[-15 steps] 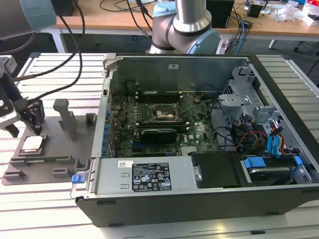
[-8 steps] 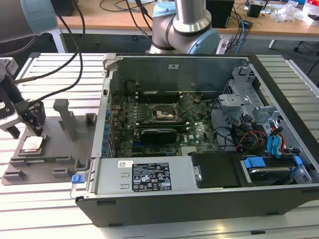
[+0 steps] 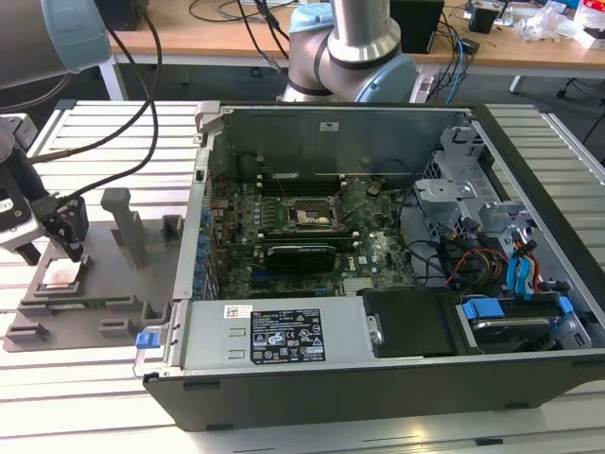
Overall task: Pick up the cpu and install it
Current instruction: 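Pick up the cpu and move it towards the insertion slot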
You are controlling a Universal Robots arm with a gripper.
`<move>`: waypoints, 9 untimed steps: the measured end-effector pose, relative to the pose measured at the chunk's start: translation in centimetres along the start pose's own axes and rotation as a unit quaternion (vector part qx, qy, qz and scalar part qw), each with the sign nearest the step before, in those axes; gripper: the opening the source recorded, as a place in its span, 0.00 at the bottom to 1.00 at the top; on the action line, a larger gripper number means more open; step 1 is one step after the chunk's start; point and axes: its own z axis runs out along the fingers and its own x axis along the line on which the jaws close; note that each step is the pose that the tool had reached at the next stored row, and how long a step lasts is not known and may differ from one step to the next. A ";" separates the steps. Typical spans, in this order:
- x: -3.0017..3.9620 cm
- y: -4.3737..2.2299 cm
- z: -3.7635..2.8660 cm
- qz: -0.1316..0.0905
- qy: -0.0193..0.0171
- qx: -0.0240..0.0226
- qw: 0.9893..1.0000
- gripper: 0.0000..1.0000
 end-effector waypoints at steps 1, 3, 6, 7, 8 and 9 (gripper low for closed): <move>0.00 0.00 0.05 0.000 0.000 0.000 1.000 0.60; 0.00 0.01 0.20 0.000 0.000 0.000 1.000 0.60; 0.01 0.01 0.39 0.000 0.000 0.000 1.000 0.60; 0.01 0.01 0.50 0.000 0.000 0.000 1.000 0.60; 0.02 0.02 0.71 0.000 0.000 0.000 1.000 0.60; 0.02 0.02 0.83 0.000 0.000 0.000 1.000 0.60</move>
